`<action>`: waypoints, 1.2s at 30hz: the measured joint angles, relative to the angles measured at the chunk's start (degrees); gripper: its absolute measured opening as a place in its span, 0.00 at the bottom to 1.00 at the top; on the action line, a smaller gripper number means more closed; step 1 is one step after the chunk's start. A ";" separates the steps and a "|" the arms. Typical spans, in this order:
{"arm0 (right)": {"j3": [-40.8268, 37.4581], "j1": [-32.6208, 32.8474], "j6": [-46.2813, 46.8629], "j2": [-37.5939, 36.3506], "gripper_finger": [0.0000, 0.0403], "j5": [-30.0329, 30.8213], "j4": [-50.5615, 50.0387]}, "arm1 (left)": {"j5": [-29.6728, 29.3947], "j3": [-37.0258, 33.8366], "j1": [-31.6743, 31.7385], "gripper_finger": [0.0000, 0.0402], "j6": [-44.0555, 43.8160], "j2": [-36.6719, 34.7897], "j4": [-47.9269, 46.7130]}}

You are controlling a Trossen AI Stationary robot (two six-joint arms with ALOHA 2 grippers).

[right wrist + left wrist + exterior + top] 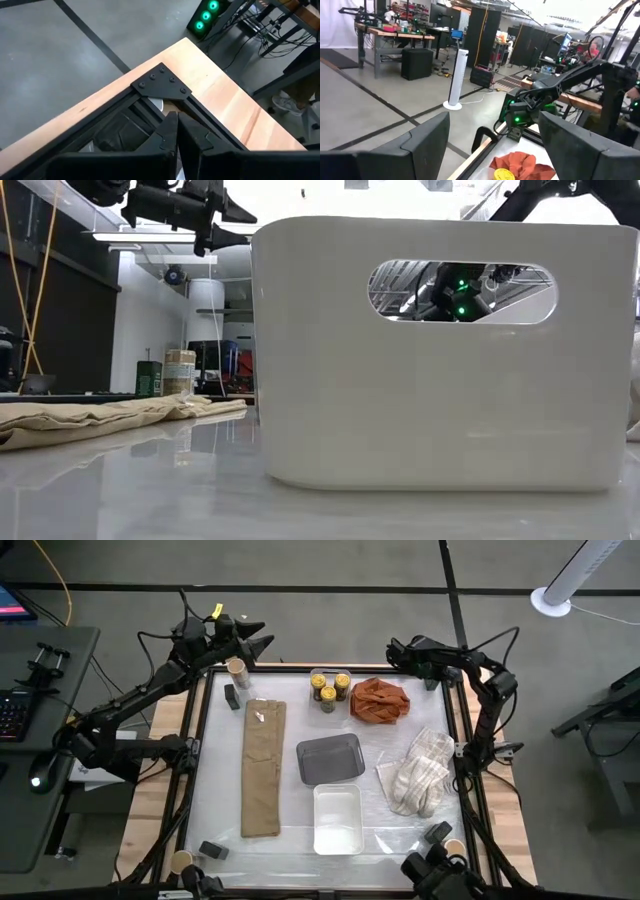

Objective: Sort spices by type
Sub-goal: Put the top right black seasoning bottle into the black bin

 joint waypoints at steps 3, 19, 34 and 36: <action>-0.02 0.15 -1.57 0.36 0.00 -0.04 0.29 | -0.19 0.00 0.00 0.72 1.25 0.00 0.01; 0.00 3.66 -24.76 0.23 0.00 -2.91 5.52 | -2.91 0.00 0.00 0.72 6.13 0.00 -3.26; 0.02 14.36 -31.10 0.18 0.00 -8.02 -3.26 | -2.89 0.00 0.00 0.72 3.95 0.02 -3.26; 0.01 16.14 -31.04 0.18 0.00 -8.76 -4.93 | -2.89 0.00 0.00 0.72 2.91 0.02 -3.25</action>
